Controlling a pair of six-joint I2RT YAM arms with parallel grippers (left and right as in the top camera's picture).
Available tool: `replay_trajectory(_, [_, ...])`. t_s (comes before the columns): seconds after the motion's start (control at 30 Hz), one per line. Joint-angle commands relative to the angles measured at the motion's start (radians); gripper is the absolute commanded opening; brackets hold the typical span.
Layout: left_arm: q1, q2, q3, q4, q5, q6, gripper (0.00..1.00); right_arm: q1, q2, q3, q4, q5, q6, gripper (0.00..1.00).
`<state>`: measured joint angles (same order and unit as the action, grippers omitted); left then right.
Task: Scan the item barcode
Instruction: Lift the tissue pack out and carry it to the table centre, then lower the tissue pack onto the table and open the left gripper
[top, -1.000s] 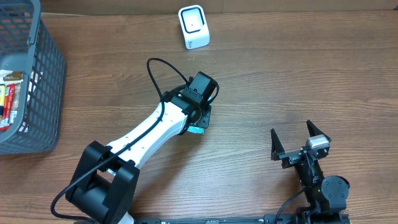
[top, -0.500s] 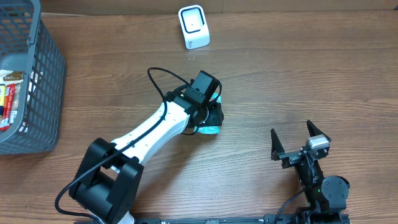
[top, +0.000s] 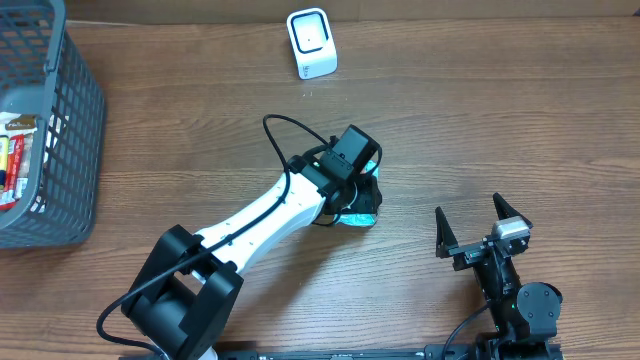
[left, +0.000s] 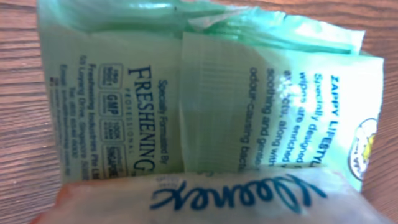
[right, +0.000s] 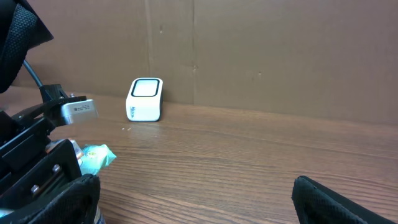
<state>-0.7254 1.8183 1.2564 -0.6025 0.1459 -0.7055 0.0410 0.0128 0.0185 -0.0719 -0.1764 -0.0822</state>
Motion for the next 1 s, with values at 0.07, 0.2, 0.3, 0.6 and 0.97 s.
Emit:
replay_trajectory(0.07, [-0.055,0.005,0.038,0.009,-0.066,-0.016,0.61,0.003,-0.010,-0.011,0.004,0.000,-0.005,1.00])
replay_trajectory(0.2, [-0.071,0.005,0.039,0.013,-0.078,-0.012,1.00,0.003,-0.010,-0.011,0.004,0.000,-0.005,1.00])
replay_trajectory(0.3, [-0.071,0.005,0.052,0.008,-0.078,-0.005,1.00,0.003,-0.010,-0.011,0.004,0.000,-0.005,1.00])
replay_trajectory(0.6, [-0.067,0.005,0.328,-0.265,-0.140,0.066,1.00,0.003,-0.010,-0.011,0.004,0.000,-0.005,1.00])
replay_trajectory(0.97, [-0.067,0.008,0.370,-0.425,-0.153,0.188,0.78,0.003,-0.010,-0.011,0.004,0.000,-0.005,1.00])
